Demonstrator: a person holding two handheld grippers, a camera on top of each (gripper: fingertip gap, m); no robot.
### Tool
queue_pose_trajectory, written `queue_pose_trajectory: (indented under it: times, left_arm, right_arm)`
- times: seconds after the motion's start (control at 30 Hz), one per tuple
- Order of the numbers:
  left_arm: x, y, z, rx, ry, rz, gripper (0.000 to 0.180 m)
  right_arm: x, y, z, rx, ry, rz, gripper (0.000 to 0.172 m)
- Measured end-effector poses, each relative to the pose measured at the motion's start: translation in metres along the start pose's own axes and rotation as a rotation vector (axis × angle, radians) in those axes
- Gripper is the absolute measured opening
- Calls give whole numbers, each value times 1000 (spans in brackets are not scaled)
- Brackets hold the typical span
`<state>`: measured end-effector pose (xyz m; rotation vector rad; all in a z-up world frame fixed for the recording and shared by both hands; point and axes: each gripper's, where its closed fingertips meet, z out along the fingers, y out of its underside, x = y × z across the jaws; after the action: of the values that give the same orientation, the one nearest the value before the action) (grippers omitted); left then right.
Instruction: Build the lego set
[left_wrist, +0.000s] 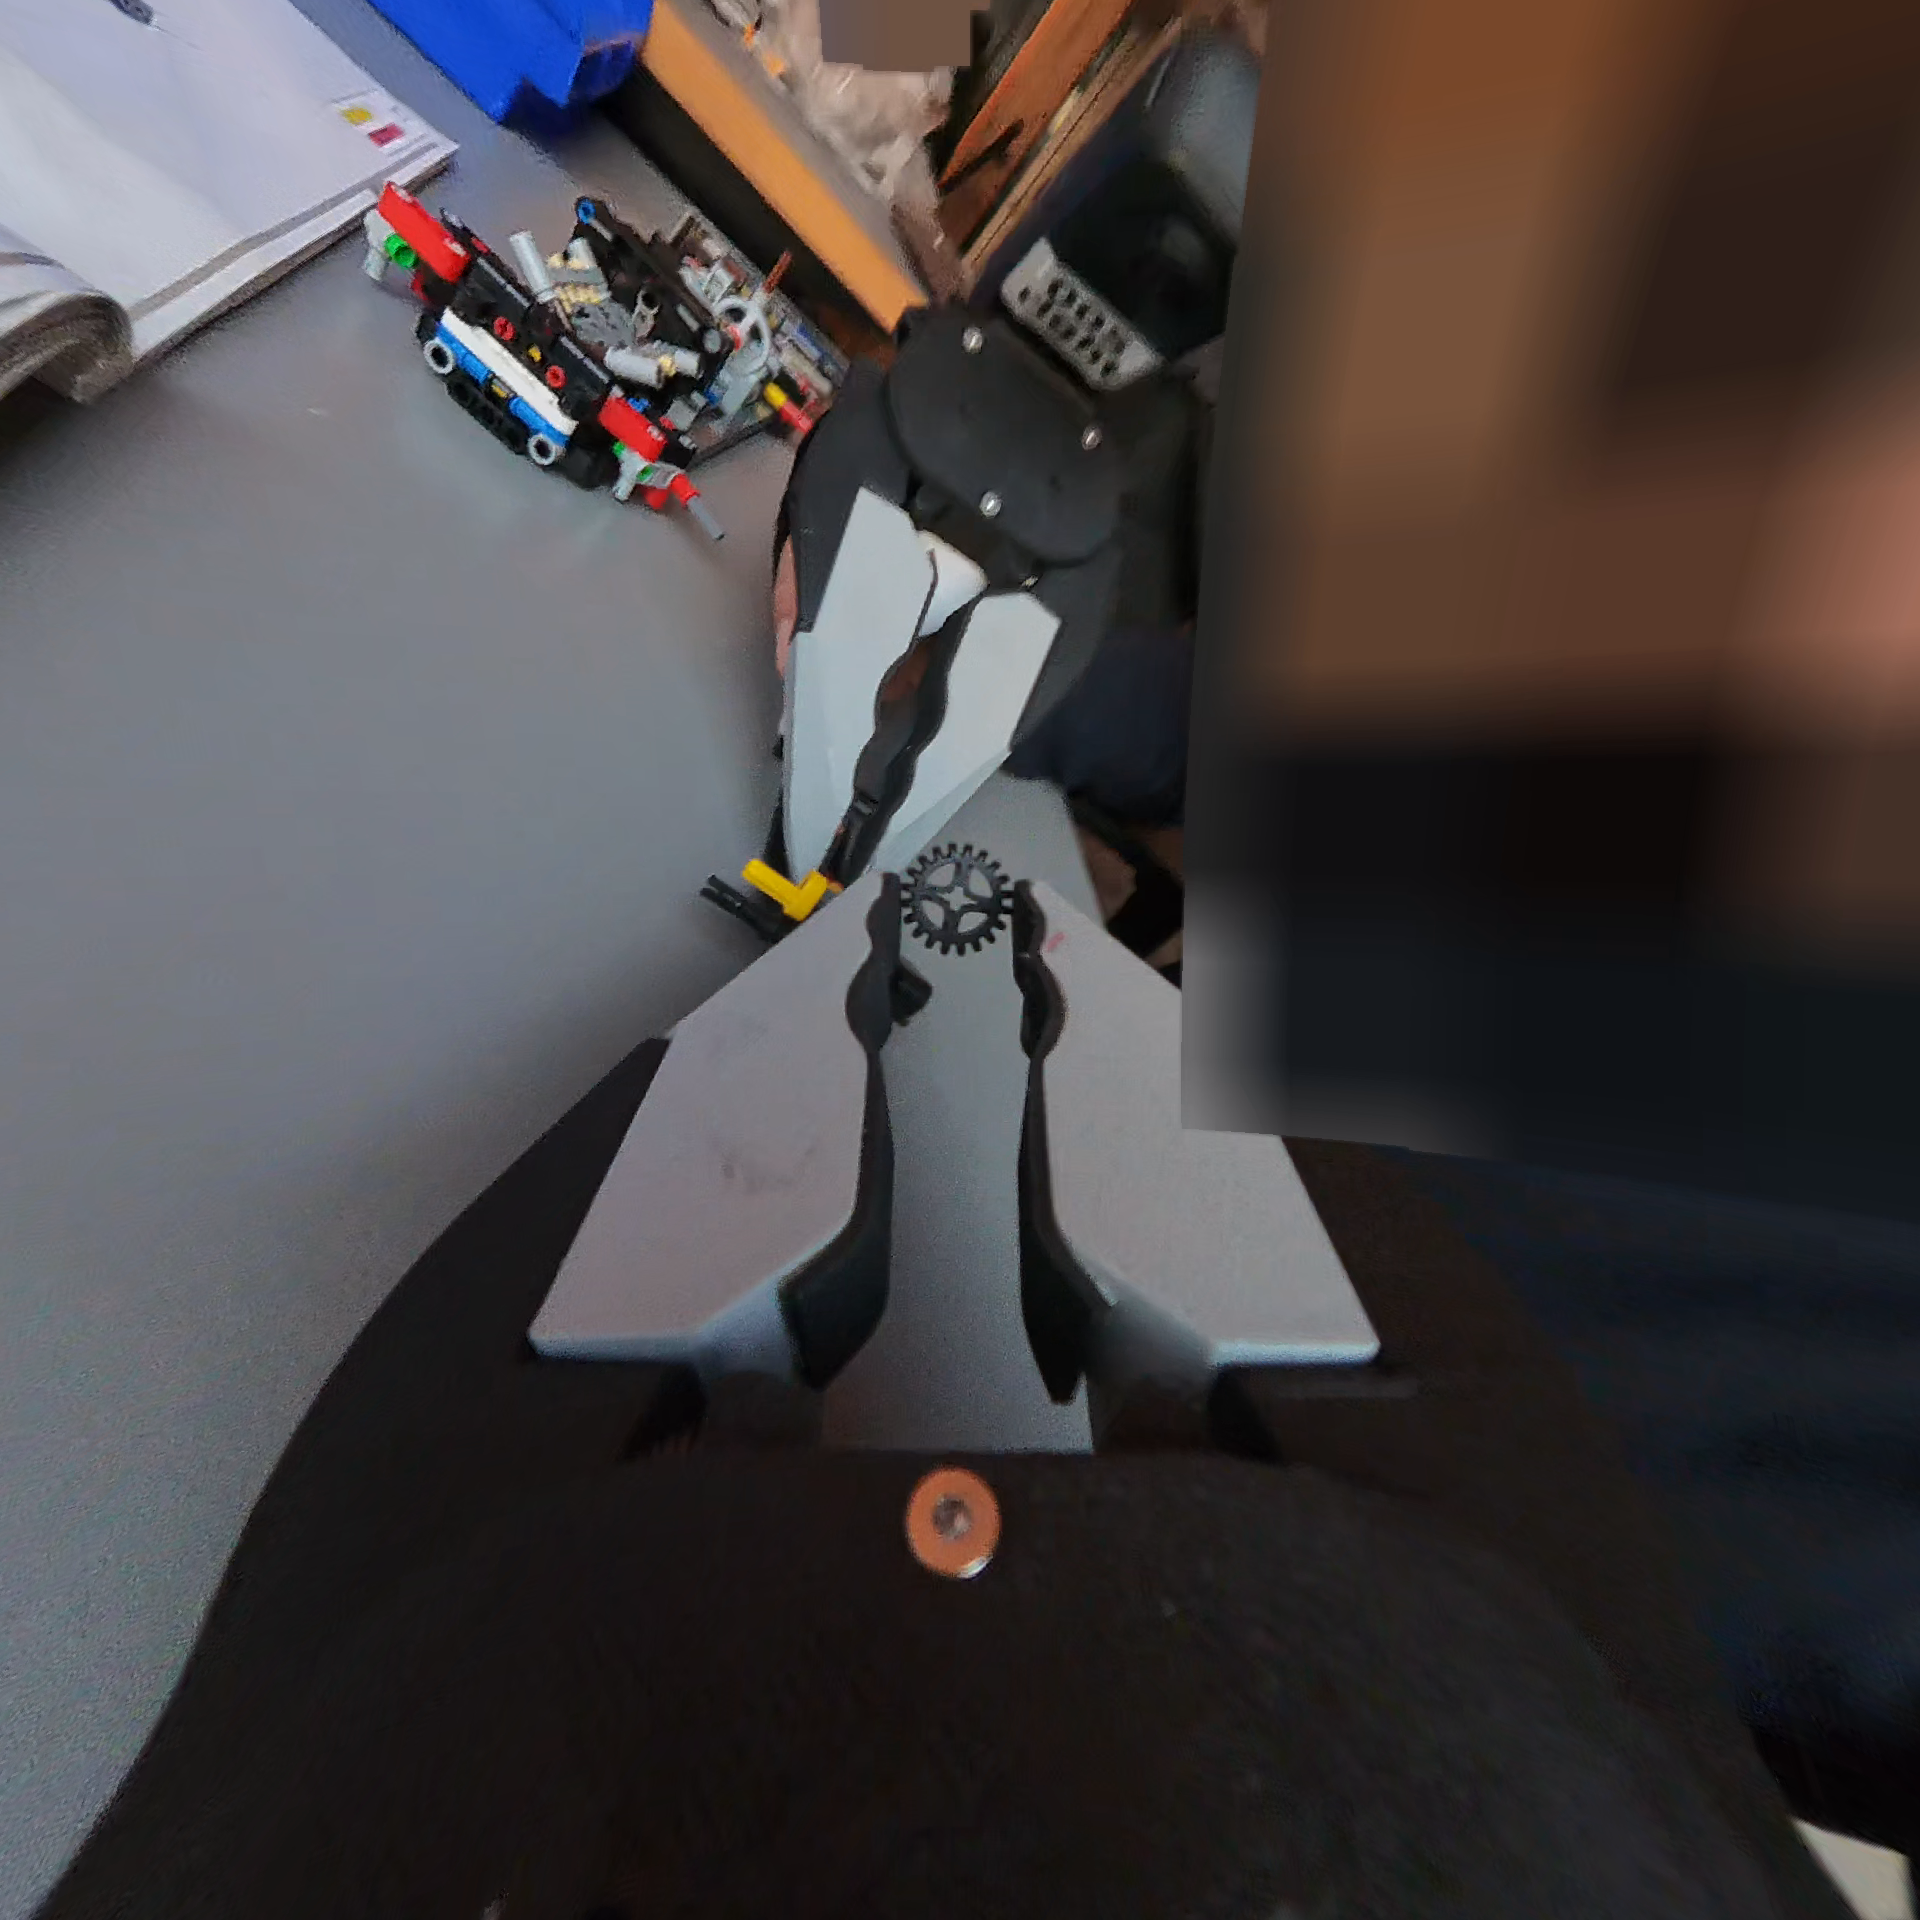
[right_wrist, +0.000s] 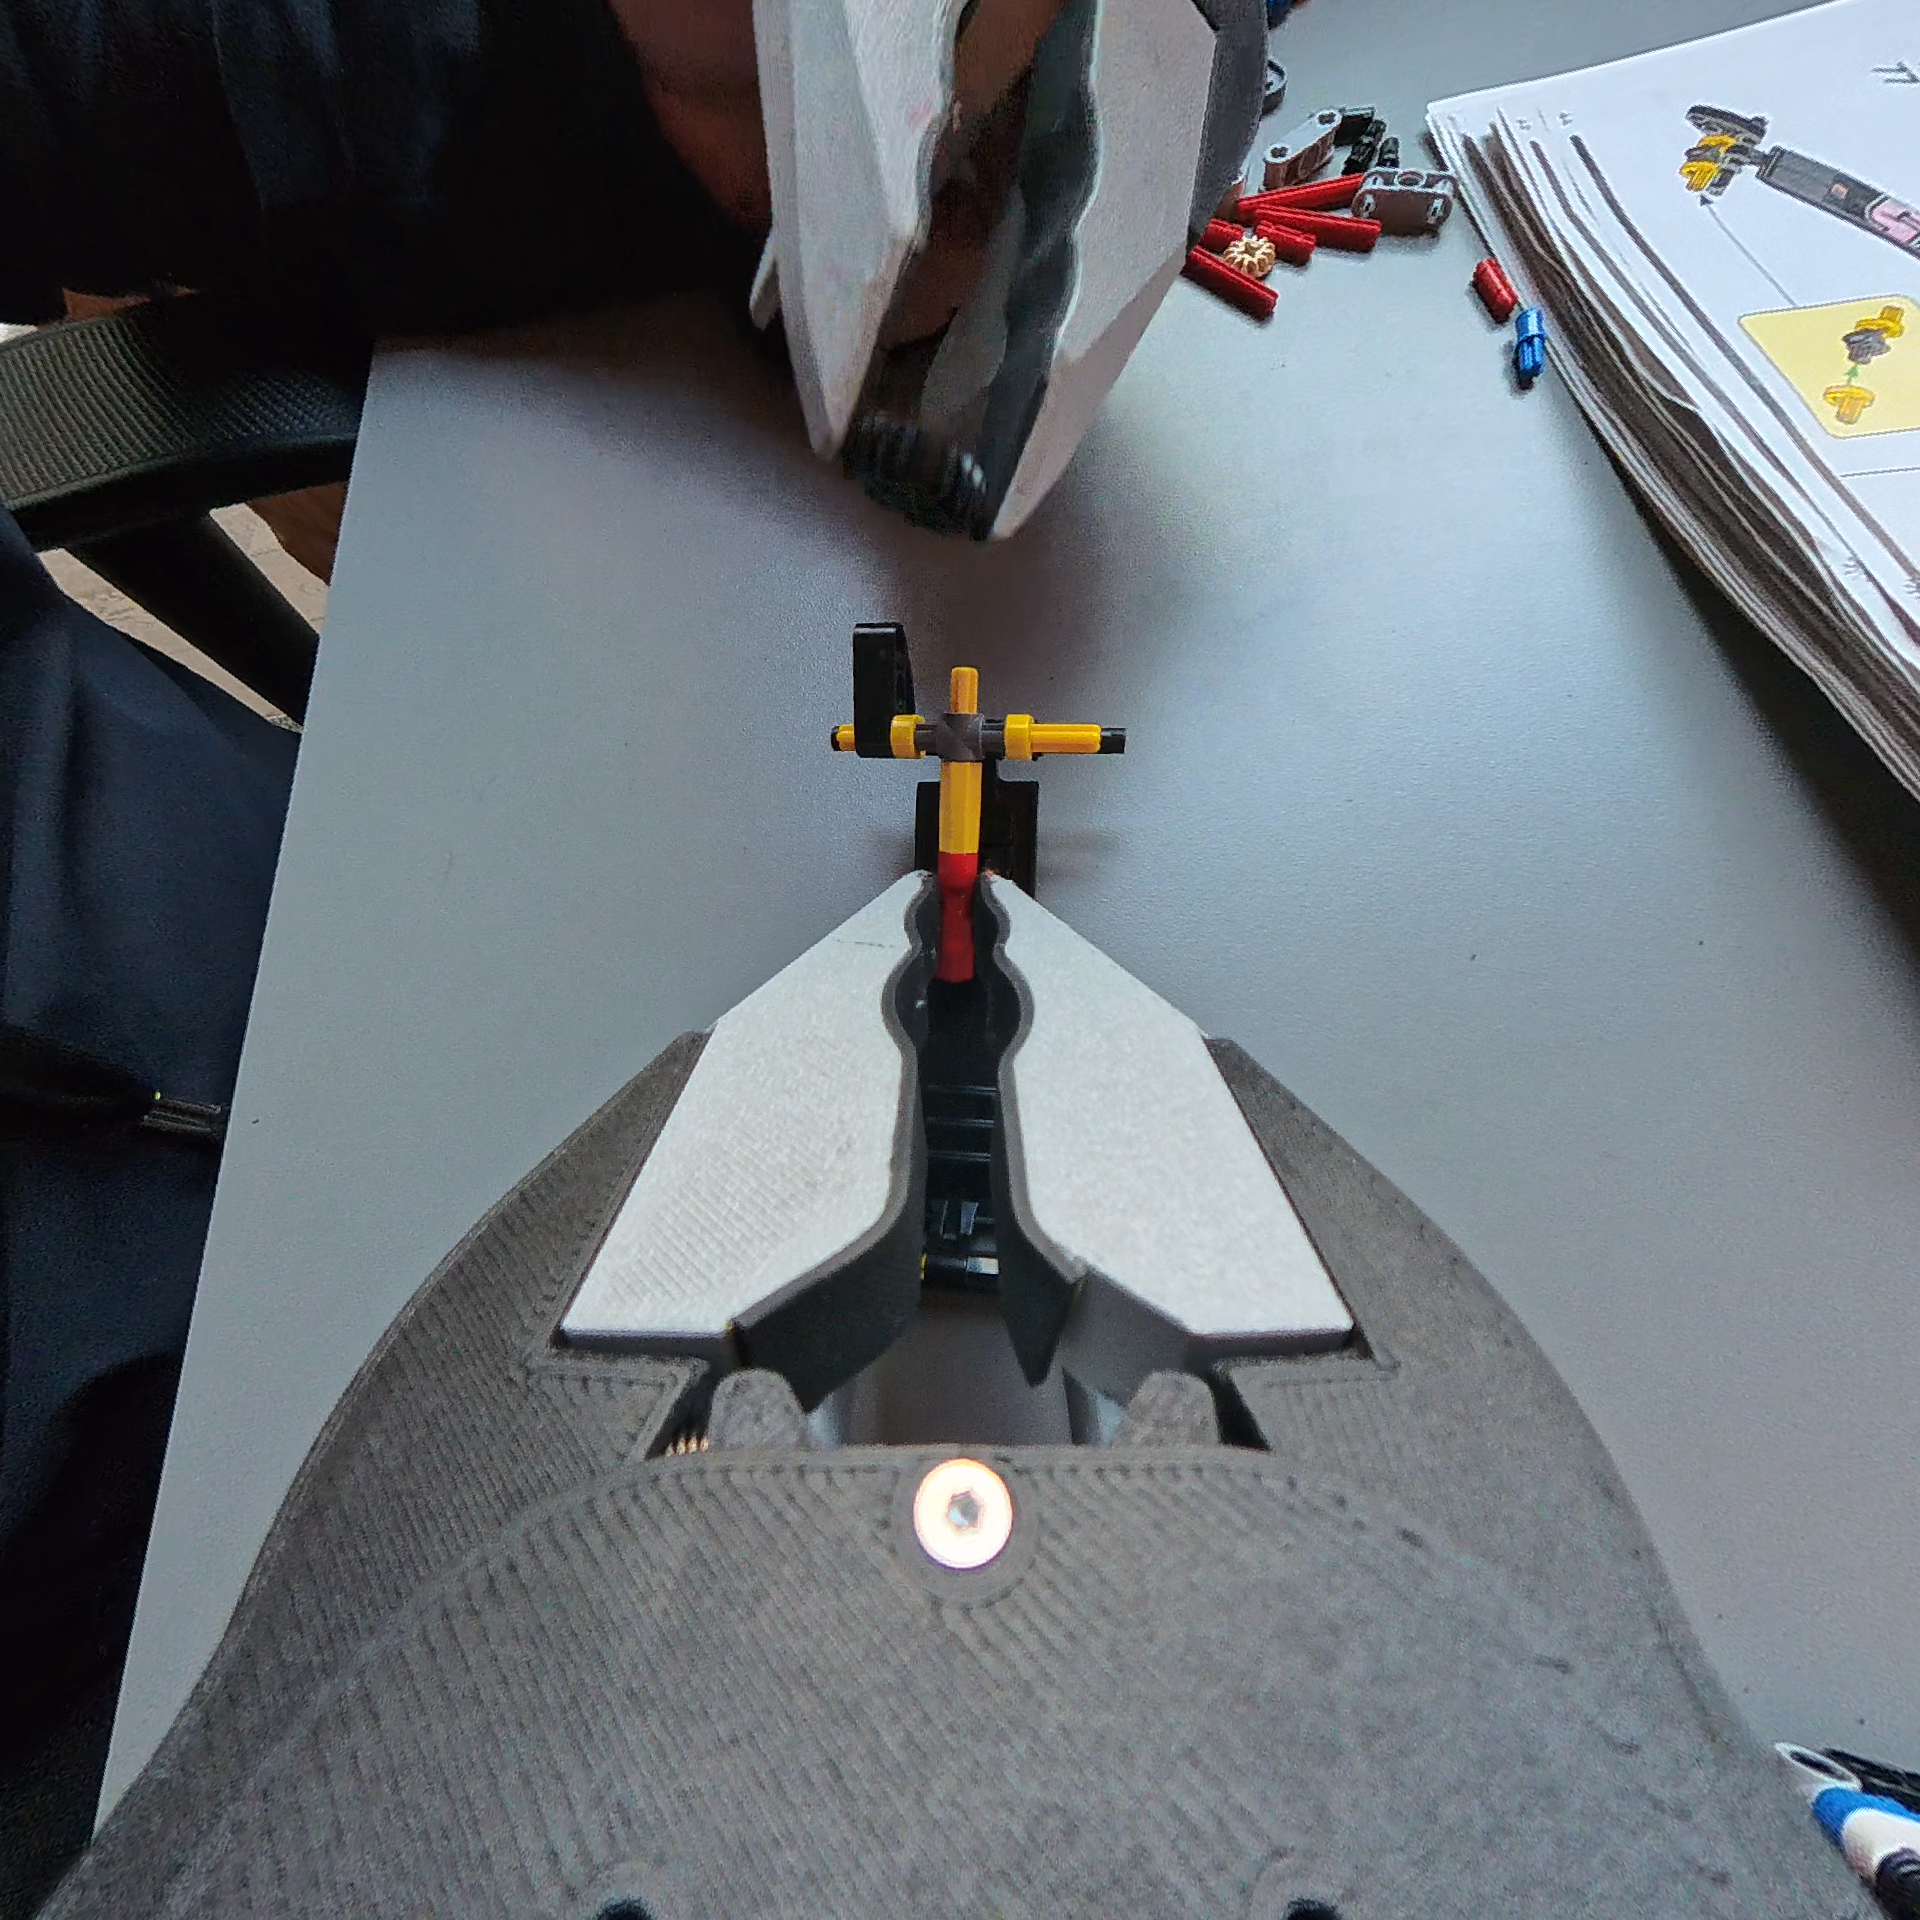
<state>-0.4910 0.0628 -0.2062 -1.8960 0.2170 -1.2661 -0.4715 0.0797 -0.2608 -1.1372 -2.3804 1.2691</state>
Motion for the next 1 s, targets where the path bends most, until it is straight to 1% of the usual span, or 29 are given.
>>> queue_pose_trajectory:
  times: [0.1,0.2,0.3,0.43,0.53,0.7,1.0]
  left_arm:
    - [-9,6,7,-60,-94,48,18]
    - [-12,8,8,-76,-116,40,18]
    - [-16,8,7,-61,-102,-20,18]
    - [-22,5,4,-13,-57,-189,18]
    - [-24,5,6,-7,-52,-248,18]
    - [-21,4,10,13,-23,-286,18]
    - [-24,1,9,37,-36,-296,18]
  right_arm:
    - [-1,-1,0,2,-4,3,4]
    - [-1,-1,0,6,-16,13,4]
    - [-1,-2,-1,15,-29,32,4]
    - [-1,-6,-4,44,-44,61,4]
    - [0,-6,-4,50,-56,95,4]
    - [-1,-4,-2,36,-72,128,4]
    - [0,-6,-2,46,-83,159,4]
